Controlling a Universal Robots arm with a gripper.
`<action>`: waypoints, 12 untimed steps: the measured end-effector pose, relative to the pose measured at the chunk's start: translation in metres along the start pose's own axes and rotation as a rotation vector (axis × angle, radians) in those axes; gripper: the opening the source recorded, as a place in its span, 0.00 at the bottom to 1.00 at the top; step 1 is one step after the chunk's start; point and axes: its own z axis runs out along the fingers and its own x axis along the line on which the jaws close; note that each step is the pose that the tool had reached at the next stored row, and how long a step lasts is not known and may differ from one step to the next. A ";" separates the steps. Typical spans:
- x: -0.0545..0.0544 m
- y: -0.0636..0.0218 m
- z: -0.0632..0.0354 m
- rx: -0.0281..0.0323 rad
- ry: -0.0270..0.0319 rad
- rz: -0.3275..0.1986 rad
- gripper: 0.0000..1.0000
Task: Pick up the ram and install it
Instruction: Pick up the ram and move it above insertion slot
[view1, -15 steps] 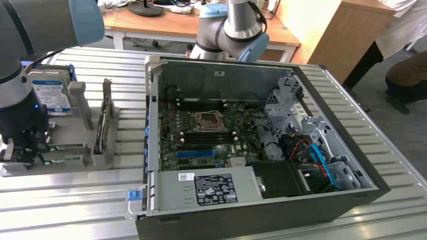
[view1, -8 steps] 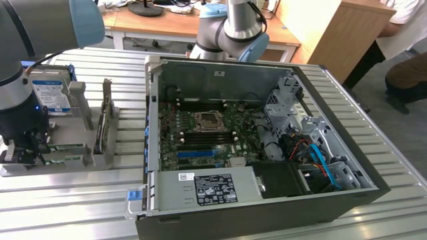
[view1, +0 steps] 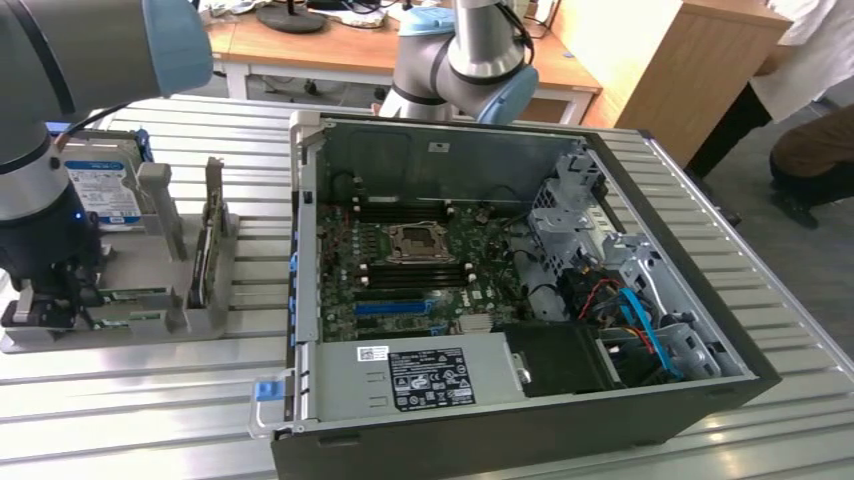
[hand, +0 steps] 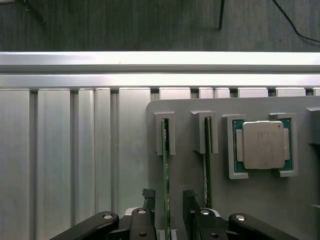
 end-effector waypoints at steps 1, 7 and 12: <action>0.000 -0.0011 0.0000 0.0001 -0.0001 0.000 0.36; 0.000 -0.0082 0.0000 0.0001 -0.0001 0.000 0.36; 0.000 -0.0140 -0.0001 -0.0001 0.0000 0.000 0.36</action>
